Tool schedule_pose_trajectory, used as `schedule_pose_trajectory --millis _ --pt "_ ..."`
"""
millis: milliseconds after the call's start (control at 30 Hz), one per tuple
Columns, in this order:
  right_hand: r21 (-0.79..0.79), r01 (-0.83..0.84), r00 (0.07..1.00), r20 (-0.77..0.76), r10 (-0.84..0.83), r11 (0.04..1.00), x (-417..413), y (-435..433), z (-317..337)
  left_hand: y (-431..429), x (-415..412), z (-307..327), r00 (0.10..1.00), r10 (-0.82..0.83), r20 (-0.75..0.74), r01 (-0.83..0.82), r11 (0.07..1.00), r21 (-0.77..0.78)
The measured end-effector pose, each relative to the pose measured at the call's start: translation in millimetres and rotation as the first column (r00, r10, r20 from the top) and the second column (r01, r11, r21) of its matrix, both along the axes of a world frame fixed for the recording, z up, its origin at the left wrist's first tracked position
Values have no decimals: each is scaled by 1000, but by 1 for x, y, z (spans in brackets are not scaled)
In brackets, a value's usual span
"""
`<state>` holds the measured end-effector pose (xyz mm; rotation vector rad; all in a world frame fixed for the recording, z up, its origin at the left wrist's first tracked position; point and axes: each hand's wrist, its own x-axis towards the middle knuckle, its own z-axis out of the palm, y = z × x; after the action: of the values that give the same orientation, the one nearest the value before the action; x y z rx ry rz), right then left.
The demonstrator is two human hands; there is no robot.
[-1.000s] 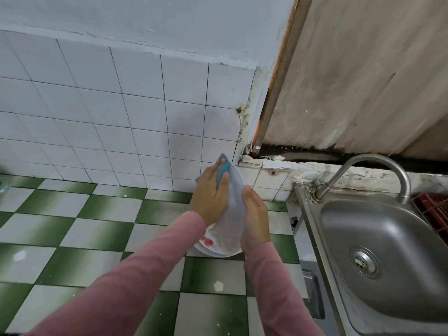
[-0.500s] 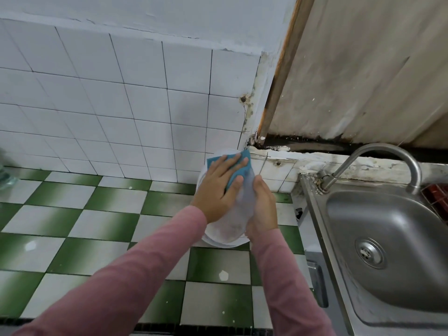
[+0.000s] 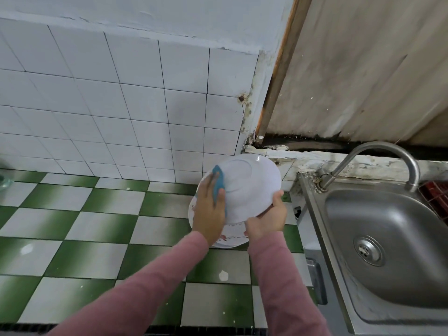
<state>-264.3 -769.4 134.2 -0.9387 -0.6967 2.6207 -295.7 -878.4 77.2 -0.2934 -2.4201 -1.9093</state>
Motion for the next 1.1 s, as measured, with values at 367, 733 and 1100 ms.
schedule_pose_trajectory --millis 367,733,1100 --pt "24 -297 954 -36 298 955 3 -6 -8 6 -43 27 948 -305 -88 250 887 -387" --pt "111 -188 982 30 186 976 12 6 -2 -14 -35 -5 942 92 323 -84 996 -40" --pt "-95 -22 999 -41 19 995 -21 7 24 -36 -16 -6 793 -420 -441 199 863 -464"
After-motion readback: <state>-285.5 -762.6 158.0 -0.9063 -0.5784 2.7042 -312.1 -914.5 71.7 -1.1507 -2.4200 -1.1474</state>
